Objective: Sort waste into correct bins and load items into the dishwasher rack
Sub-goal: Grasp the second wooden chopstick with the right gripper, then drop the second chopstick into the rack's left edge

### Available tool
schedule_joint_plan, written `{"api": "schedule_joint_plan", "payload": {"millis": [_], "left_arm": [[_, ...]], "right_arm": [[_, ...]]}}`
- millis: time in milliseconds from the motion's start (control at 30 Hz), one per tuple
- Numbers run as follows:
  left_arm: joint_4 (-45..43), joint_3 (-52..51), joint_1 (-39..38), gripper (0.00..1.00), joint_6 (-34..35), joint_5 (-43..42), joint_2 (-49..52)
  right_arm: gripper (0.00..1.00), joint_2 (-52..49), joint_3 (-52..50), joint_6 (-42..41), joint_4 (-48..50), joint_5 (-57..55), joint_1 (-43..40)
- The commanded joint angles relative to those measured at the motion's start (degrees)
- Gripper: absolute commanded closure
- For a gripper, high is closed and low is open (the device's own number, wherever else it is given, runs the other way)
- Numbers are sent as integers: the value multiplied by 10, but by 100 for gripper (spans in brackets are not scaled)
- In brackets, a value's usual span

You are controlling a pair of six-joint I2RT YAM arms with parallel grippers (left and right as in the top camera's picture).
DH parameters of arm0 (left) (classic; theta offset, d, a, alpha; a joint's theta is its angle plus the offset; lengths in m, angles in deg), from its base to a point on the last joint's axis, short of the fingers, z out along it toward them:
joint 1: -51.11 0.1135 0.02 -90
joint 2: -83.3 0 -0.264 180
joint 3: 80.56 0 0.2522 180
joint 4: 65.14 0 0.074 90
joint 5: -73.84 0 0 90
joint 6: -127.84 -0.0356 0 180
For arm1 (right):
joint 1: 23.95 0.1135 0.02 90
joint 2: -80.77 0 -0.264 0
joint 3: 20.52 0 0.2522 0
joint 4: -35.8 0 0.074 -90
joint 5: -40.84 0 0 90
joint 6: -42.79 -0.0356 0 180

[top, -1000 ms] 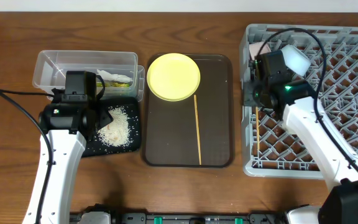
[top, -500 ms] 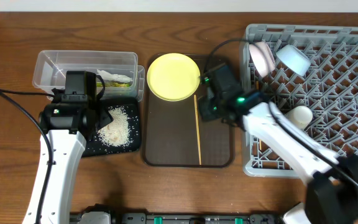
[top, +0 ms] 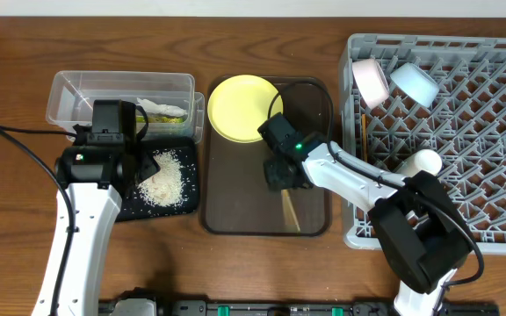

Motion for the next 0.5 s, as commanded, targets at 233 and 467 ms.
{"api": "schedule_joint_plan", "payload": {"millis": [233, 467], "left_arm": [[2, 4, 2, 30, 7, 1, -2], [2, 4, 2, 30, 7, 1, -2]], "right_arm": [[99, 41, 7, -40, -65, -89, -33], [99, 177, 14, 1, -67, -89, -97]]}}
